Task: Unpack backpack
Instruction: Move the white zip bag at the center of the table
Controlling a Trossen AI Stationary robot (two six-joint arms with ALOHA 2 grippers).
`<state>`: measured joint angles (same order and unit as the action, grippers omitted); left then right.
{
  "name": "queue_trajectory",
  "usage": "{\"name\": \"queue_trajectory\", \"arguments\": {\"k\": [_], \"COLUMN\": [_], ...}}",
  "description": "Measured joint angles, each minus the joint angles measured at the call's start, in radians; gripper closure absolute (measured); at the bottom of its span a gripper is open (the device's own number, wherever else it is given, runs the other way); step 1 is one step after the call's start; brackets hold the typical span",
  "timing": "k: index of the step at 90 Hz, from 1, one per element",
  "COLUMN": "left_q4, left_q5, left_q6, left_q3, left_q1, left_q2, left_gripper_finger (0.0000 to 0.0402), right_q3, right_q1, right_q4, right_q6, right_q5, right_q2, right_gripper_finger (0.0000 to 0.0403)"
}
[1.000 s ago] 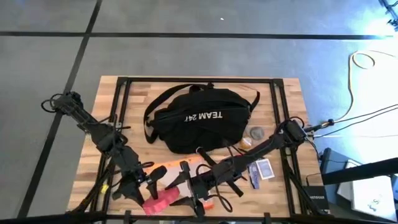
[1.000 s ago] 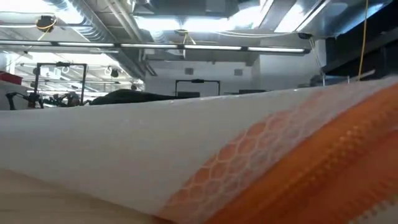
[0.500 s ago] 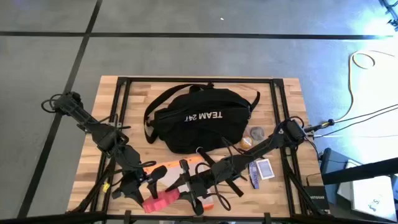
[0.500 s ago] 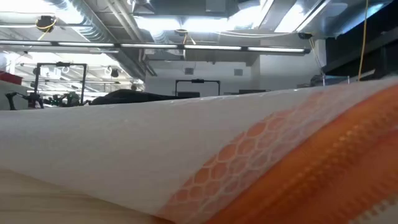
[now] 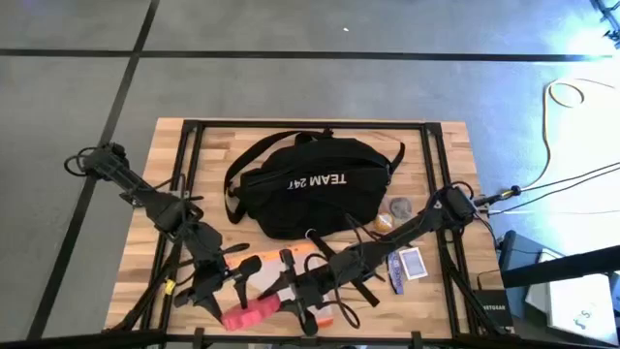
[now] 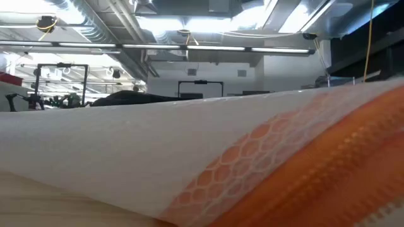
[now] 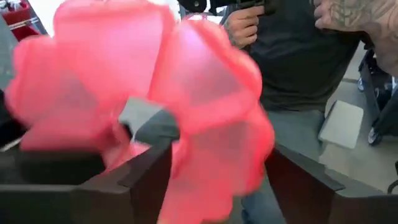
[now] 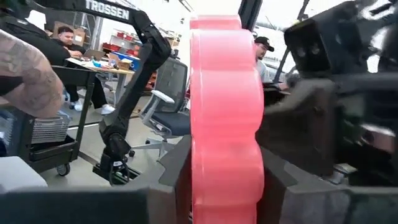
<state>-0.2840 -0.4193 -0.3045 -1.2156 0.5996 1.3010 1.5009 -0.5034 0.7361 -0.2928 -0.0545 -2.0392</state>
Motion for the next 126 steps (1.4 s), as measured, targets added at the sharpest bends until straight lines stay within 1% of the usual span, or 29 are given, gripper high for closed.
{"name": "queue_trajectory", "arguments": {"k": [10, 17, 26, 33, 37, 43, 54, 66, 74, 82, 90, 96, 107, 112, 116, 121, 126], "left_q4": [-0.002, -0.037, -0.129, -0.211, -0.256, -0.336, -0.53, -0.668, -0.725, -0.758, -0.781, -0.781, -0.767, -0.758, -0.744, -0.717, -0.689], "left_q5": [0.0, 0.008, 0.021, 0.07, 0.134, 0.264, 0.498, 0.736, 0.821, 0.831, 0.783, 0.78, 0.801, 0.806, 0.815, 0.832, 0.851], "left_q6": [0.003, 0.011, 0.043, 0.096, 0.131, 0.208, 0.399, 0.628, 0.816, 1.029, 1.179, 1.25, 1.313, 1.337, 1.35, 1.356, 1.362], "left_q3": [0.0, 0.0, 0.0, 0.0, 0.0, 0.0, 0.007, 0.088, 0.17, 0.252, 0.315, 0.355, 0.397, 0.41, 0.42, 0.428, 0.435], "left_q1": [0.0, -0.002, -0.014, -0.017, -0.016, -0.015, -0.007, 0.013, 0.018, 0.013, 0.021, 0.04, 0.088, 0.109, 0.124, 0.143, 0.16], "left_q2": [0.0, -0.006, -0.034, -0.054, -0.061, -0.072, -0.075, -0.075, -0.075, -0.073, -0.073, -0.073, -0.07, -0.068, -0.069, -0.069, -0.068], "left_gripper_finger": [0.0121, 0.0108, 0.0104, 0.0104, 0.0103, 0.0103, 0.0103, 0.0103, 0.0103, 0.0103, 0.0103, 0.0103, 0.0103, 0.0103, 0.0103, 0.0103, 0.0103], "right_q3": [0.0, 0.0, 0.0, 0.0, 0.0, 0.0, 0.0, 0.0, 0.0, 0.0, 0.0, 0.0, 0.0, -0.002, -0.018, -0.03, -0.048], "right_q1": [-0.002, -0.003, -0.01, -0.019, -0.023, -0.034, -0.061, -0.099, -0.116, -0.122, -0.131, -0.145, -0.19, -0.212, -0.23, -0.259, -0.281], "right_q4": [0.001, -0.027, -0.181, -0.318, -0.395, -0.522, -0.798, -1.113, -1.306, -1.529, -1.807, -1.997, -2.273, -2.321, -2.294, -2.304, -2.304], "right_q6": [0.0, 0.0, 0.011, 0.077, 0.135, 0.231, 0.421, 0.642, 0.775, 0.909, 1.036, 1.145, 1.372, 1.474, 1.486, 1.494, 1.514], "right_q5": [0.003, 0.004, 0.021, 0.023, 0.024, 0.035, 0.049, -0.016, -0.024, -0.06, -0.138, -0.225, -0.382, -0.407, -0.403, -0.381, -0.327], "right_q2": [0.0, 0.002, 0.034, 0.065, 0.079, 0.095, 0.129, 0.176, 0.215, 0.274, 0.336, 0.381, 0.445, 0.455, 0.466, 0.465, 0.462], "right_gripper_finger": [0.0304, 0.0304, 0.0304, 0.0304, 0.0304, 0.0304, 0.0304, 0.0304, 0.0304, 0.0304, 0.0304, 0.0304, 0.0304, 0.0304, 0.0304, 0.0304, 0.0304]}}
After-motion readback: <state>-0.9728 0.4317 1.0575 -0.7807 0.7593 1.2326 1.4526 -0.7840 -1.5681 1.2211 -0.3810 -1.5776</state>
